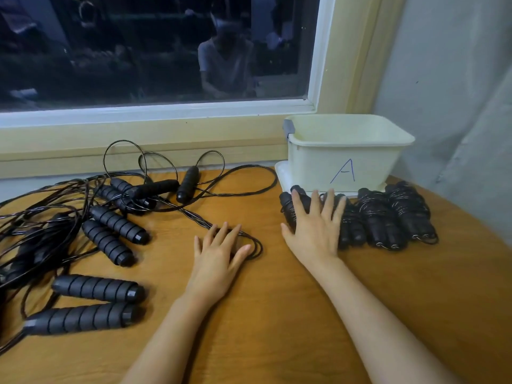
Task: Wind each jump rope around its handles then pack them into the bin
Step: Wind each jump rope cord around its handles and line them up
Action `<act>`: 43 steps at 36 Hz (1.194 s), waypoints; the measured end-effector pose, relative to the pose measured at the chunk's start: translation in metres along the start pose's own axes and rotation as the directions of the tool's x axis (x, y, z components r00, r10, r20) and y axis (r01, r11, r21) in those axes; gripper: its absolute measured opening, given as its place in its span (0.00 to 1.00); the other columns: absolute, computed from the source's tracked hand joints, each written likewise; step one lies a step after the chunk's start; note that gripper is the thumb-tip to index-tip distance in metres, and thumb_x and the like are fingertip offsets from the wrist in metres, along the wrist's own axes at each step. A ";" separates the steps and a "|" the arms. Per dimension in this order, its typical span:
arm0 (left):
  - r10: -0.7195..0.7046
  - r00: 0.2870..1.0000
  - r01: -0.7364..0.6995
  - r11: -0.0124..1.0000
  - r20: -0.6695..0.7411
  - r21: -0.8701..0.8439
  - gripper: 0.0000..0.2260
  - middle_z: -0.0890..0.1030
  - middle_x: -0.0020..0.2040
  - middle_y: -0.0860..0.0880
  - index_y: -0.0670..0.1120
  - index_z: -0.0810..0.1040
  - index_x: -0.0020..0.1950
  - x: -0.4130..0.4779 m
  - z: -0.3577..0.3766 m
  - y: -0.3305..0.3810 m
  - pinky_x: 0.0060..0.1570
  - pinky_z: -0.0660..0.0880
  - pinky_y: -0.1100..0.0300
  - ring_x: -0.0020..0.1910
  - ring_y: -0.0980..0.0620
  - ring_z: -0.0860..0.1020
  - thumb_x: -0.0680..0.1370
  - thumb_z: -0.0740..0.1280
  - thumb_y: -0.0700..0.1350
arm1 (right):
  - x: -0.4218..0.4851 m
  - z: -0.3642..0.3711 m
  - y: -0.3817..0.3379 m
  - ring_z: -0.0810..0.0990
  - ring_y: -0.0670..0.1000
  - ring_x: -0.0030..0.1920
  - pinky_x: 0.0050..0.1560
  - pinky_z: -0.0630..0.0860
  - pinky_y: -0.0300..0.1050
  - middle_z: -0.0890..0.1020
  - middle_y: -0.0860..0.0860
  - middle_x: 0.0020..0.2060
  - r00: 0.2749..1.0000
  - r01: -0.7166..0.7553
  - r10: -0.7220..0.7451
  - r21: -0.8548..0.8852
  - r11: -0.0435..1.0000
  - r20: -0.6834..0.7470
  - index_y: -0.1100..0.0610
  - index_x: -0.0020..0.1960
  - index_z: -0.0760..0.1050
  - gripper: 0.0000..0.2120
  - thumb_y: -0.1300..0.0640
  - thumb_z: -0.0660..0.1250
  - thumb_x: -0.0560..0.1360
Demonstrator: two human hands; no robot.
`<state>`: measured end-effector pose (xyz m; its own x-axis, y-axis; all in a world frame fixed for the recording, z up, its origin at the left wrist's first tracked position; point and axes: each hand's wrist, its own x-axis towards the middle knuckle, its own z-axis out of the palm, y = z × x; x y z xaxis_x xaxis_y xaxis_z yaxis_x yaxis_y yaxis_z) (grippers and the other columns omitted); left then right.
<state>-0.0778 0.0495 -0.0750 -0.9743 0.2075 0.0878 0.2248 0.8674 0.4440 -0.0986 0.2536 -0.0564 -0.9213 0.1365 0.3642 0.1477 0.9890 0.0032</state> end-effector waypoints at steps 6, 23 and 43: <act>0.014 1.000 -0.014 1.000 0.001 0.009 0.34 0.56 0.80 0.51 0.57 0.59 0.79 0.002 0.002 -0.001 0.77 0.41 0.43 0.80 0.52 0.45 0.75 0.45 0.68 | -0.011 0.011 0.016 0.67 0.76 0.68 0.69 0.46 0.78 0.74 0.63 0.69 0.997 0.030 -0.031 -0.019 0.999 -0.071 0.47 0.73 0.70 0.30 0.43 0.72 0.73; 0.006 1.000 -0.005 0.998 0.016 -0.056 0.30 0.59 0.79 0.51 0.55 0.63 0.77 -0.003 -0.003 -0.002 0.77 0.40 0.44 0.79 0.53 0.46 0.78 0.47 0.65 | -0.007 0.015 0.049 0.58 0.72 0.75 0.71 0.36 0.72 0.68 0.63 0.73 0.987 -0.099 0.101 0.020 0.995 -0.124 0.49 0.78 0.63 0.36 0.40 0.68 0.74; -0.047 0.988 0.012 0.972 -0.147 -0.234 0.16 0.80 0.63 0.49 0.48 0.73 0.71 -0.025 -0.039 -0.020 0.62 0.72 0.58 0.63 0.51 0.76 0.84 0.59 0.46 | -0.041 -0.005 -0.055 0.61 0.53 0.77 0.77 0.53 0.53 0.72 0.48 0.72 0.921 0.340 -0.390 0.479 0.809 0.004 0.49 0.74 0.70 0.19 0.55 0.57 0.84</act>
<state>-0.0588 0.0088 -0.0510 -0.9755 0.0974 0.1973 0.2035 0.7399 0.6412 -0.0669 0.1935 -0.0669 -0.9074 -0.2595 0.3306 -0.3664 0.8738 -0.3197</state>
